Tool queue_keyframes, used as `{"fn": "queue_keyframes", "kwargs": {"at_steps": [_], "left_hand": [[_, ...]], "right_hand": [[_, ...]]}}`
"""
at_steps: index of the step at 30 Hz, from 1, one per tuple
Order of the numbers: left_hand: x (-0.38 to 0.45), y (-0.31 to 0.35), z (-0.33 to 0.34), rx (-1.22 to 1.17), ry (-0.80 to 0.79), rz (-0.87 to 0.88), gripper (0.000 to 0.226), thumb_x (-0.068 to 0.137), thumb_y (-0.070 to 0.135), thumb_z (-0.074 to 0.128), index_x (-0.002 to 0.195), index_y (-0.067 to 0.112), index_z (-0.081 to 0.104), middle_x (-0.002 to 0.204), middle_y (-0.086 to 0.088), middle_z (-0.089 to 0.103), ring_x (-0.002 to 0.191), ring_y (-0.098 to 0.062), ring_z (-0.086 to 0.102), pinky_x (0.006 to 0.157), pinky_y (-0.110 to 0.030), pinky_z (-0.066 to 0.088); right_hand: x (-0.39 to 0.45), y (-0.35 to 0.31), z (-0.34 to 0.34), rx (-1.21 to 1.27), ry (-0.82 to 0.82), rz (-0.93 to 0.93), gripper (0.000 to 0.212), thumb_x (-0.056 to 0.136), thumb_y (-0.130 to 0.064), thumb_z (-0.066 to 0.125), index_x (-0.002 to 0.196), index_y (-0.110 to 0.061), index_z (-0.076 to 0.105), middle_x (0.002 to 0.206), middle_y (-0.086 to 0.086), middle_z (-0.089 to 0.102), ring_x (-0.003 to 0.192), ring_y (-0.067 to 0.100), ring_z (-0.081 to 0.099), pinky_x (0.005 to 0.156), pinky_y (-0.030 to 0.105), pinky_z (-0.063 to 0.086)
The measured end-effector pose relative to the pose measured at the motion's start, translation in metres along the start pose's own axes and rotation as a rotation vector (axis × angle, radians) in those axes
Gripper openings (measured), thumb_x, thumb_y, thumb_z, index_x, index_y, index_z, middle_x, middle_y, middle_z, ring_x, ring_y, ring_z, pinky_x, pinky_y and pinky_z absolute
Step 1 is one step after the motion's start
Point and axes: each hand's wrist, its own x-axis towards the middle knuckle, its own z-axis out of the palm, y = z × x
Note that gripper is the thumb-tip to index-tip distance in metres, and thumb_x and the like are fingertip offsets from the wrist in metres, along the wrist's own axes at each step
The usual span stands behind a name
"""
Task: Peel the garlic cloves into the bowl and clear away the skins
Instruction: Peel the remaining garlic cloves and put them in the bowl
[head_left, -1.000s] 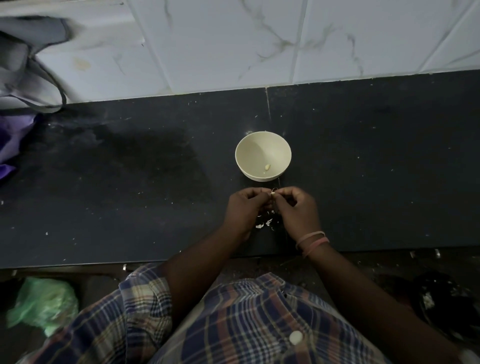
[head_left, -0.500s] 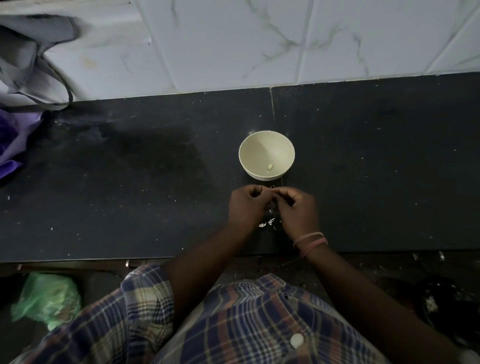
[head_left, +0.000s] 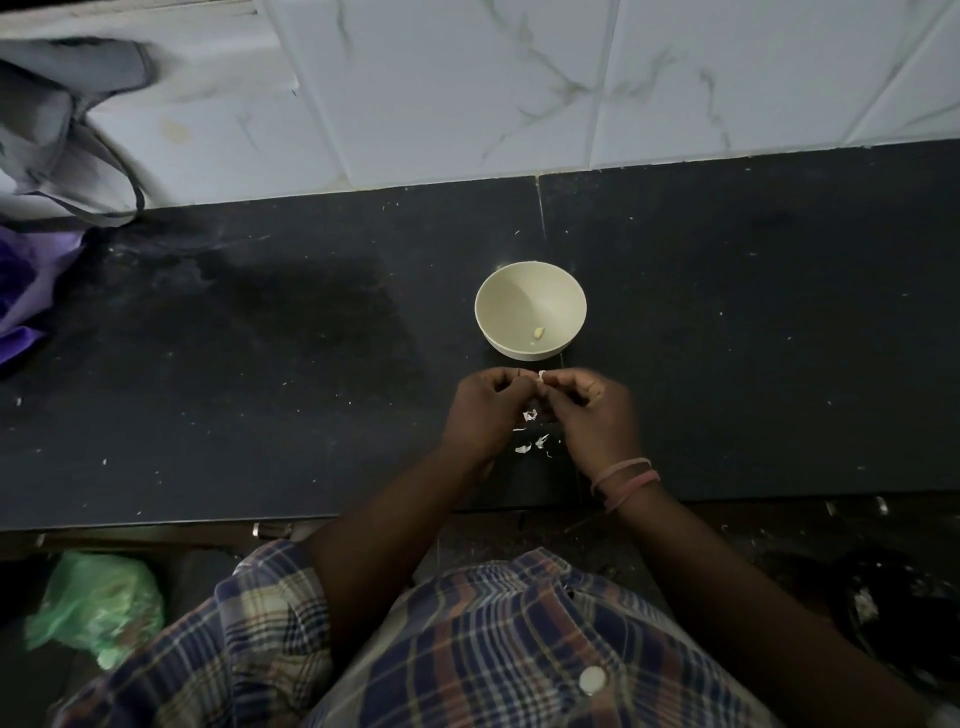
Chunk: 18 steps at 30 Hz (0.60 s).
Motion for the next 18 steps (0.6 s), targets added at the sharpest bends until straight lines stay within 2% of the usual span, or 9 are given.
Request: {"fn": "queue_keyframes", "kwargs": {"at_steps": [3,6,9,14,18], "left_hand": [[-0.004,-0.002,0.001,-0.044,-0.015,-0.039,0.017,0.094,0.005,0.059,0.096,-0.008,0.070,0.070,-0.010,0.065,0.053,-0.011,0.060,0.050,-0.020,0.048],[-0.008,-0.003,0.002,-0.111,-0.019,-0.082,0.016,0.097,0.004,0.056,0.095,-0.007,0.067,0.063,-0.007,0.061,0.049,-0.008,0.059,0.048,-0.017,0.047],[-0.008,-0.007,0.002,-0.169,-0.037,-0.114,0.019,0.097,0.006,0.056,0.100,-0.010,0.066,0.077,-0.017,0.060,0.064,-0.019,0.060,0.057,-0.023,0.053],[-0.009,-0.011,0.001,-0.295,-0.058,-0.162,0.020,0.101,0.007,0.052,0.100,-0.006,0.067,0.084,-0.019,0.067,0.070,-0.019,0.065,0.073,-0.029,0.057],[-0.008,-0.013,-0.009,-0.360,-0.027,-0.199,0.018,0.100,0.000,0.051,0.088,-0.004,0.064,0.081,-0.019,0.071,0.066,-0.020,0.071,0.070,-0.029,0.062]], "right_hand": [[-0.003,0.000,0.001,0.152,-0.022,0.102,0.008,0.085,-0.002,0.073,0.092,-0.007,0.075,0.086,0.014,0.075,0.078,0.025,0.071,0.077,0.044,0.059],[-0.007,-0.003,0.007,0.341,-0.012,0.221,0.010,0.085,0.002,0.070,0.091,-0.006,0.073,0.083,0.011,0.075,0.073,0.019,0.069,0.069,0.031,0.059],[-0.007,-0.002,0.010,0.509,-0.006,0.330,0.010,0.088,0.003,0.065,0.095,-0.001,0.070,0.082,0.012,0.073,0.068,0.019,0.068,0.064,0.027,0.058],[-0.008,-0.004,0.016,0.725,0.036,0.461,0.012,0.096,0.002,0.053,0.089,-0.003,0.062,0.069,0.011,0.067,0.057,0.019,0.063,0.052,0.025,0.055],[-0.008,-0.002,0.019,0.776,0.135,0.488,0.015,0.098,0.001,0.050,0.089,-0.006,0.060,0.078,0.012,0.061,0.056,0.012,0.061,0.052,0.021,0.054]]}}
